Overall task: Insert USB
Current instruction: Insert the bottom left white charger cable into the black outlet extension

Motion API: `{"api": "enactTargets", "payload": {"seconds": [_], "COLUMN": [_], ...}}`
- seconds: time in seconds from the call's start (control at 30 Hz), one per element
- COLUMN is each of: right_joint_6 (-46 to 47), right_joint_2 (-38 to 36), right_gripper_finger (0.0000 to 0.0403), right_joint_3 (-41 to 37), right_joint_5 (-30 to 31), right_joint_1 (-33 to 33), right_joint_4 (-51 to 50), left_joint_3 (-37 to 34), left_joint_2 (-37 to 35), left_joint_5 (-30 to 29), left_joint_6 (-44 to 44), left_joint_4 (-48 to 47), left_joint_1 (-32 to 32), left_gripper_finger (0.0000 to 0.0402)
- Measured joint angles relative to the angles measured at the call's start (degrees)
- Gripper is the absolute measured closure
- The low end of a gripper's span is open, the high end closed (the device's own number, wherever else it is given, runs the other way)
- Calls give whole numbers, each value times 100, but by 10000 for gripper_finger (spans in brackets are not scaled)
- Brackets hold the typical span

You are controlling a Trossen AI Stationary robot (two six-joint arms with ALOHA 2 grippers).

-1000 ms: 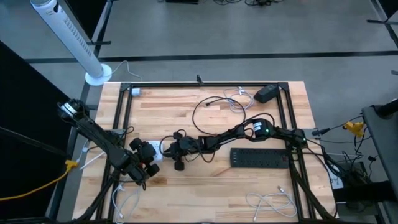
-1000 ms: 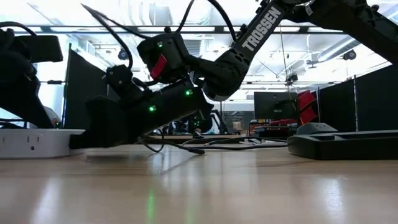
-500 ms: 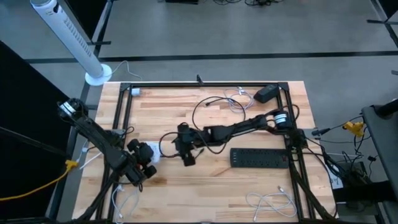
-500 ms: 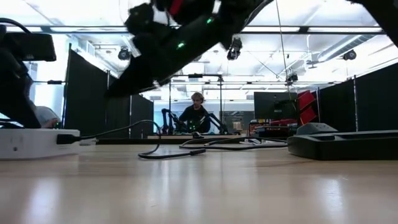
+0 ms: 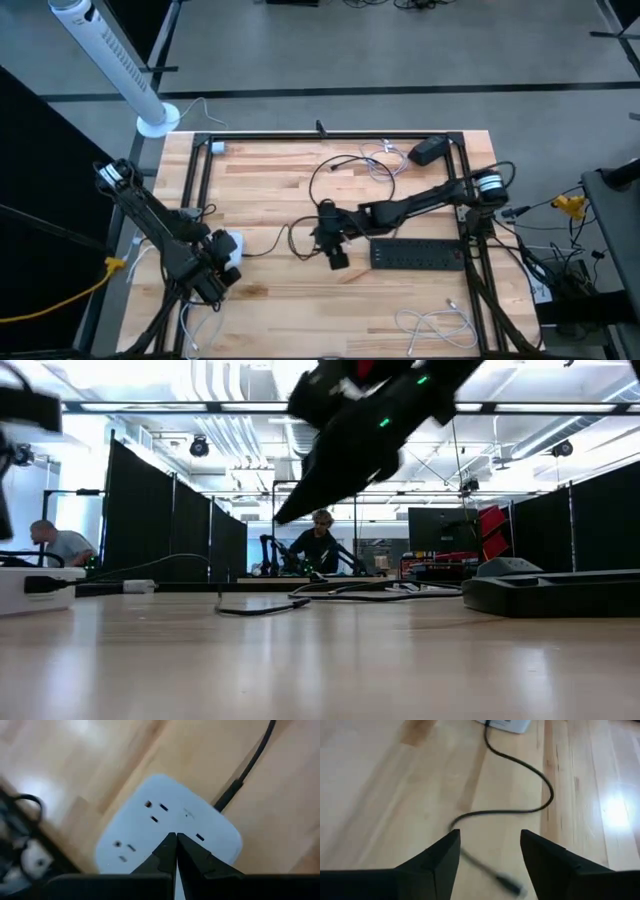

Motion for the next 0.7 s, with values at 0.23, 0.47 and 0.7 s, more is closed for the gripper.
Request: {"api": "enactTargets", "payload": {"seconds": [0.23,0.47,0.7], "right_joint_6": [83,354,38], "right_joint_2": [-1672,-3659,-5121], "right_gripper_finger": [236,261,287], "right_joint_3": [-1393,-2541,-3671], "right_joint_5": [1424,3279,3553], "right_joint_1": [450,1319,2152], "right_joint_4": [38,94,828], "left_joint_3": [1005,1096,662], "left_joint_2": [-4,-9,-7], "left_joint_5": [-1211,-3656,-4532], "left_joint_6": [39,529,1431], "left_joint_4": [-914,-427,816], "left_joint_1": [1,16,261], "left_gripper_finger": [402,402,402]}}
